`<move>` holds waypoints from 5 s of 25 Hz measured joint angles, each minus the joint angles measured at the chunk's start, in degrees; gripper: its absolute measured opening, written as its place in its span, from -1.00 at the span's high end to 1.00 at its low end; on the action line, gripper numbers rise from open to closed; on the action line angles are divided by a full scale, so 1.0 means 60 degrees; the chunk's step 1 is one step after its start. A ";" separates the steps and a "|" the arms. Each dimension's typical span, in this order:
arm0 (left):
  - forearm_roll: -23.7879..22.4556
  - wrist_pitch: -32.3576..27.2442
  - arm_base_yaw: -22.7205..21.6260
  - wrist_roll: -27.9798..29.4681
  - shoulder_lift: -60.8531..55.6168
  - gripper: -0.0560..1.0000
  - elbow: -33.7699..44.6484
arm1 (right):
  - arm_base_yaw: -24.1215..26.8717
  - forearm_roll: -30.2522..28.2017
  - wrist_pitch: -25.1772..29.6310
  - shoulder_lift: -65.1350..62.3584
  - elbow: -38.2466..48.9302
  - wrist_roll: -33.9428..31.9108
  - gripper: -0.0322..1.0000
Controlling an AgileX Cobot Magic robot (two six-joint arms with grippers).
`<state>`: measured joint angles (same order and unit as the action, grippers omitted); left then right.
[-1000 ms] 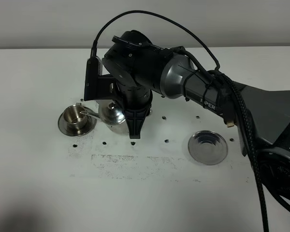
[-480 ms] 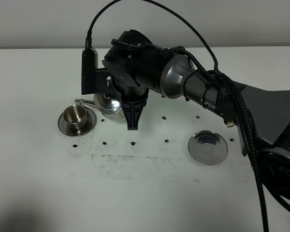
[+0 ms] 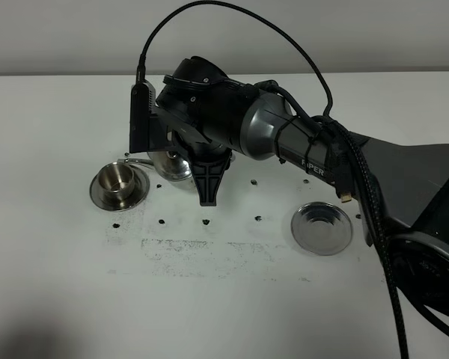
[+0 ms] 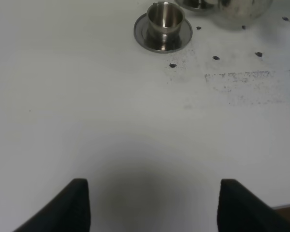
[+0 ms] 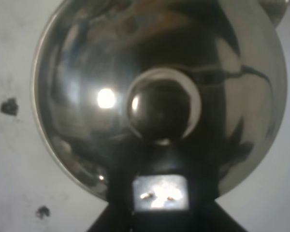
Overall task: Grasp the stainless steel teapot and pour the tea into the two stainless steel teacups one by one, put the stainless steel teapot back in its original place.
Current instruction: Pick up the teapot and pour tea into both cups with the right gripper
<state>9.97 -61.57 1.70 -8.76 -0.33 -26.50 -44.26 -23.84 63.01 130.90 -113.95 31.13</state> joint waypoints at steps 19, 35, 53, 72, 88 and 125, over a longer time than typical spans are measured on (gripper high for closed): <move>0.0000 0.0000 0.0000 0.0000 0.0000 -0.14 0.0000 | -0.0448 -0.0522 0.0744 0.0230 -0.0706 -0.1230 0.57; 0.0000 0.0000 0.0000 0.0000 0.0000 -0.14 0.0000 | -0.0804 -0.1165 0.1124 0.0759 -0.0958 -0.1859 0.57; 0.0000 0.0000 0.0000 0.0000 0.0000 -0.14 0.0000 | -0.1101 -0.2143 0.1204 0.0770 -0.0958 -0.1363 0.57; 0.0000 0.0000 0.0000 0.0000 0.0000 -0.14 0.0000 | -0.1371 -0.3063 0.1050 0.0770 -0.0958 -0.1119 0.57; 0.0000 0.0000 0.0000 0.0000 0.0000 -0.14 0.0000 | -0.1543 -0.3879 0.1098 0.0951 -0.0958 -0.1108 0.57; 0.0000 0.0000 0.0000 0.0000 0.0000 -0.14 0.0000 | -0.1614 -0.4611 0.1168 0.1141 -0.0949 -0.1163 0.57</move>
<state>9.97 -61.57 1.70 -8.76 -0.33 -26.50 -53.94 -51.51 70.02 137.75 -119.64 24.15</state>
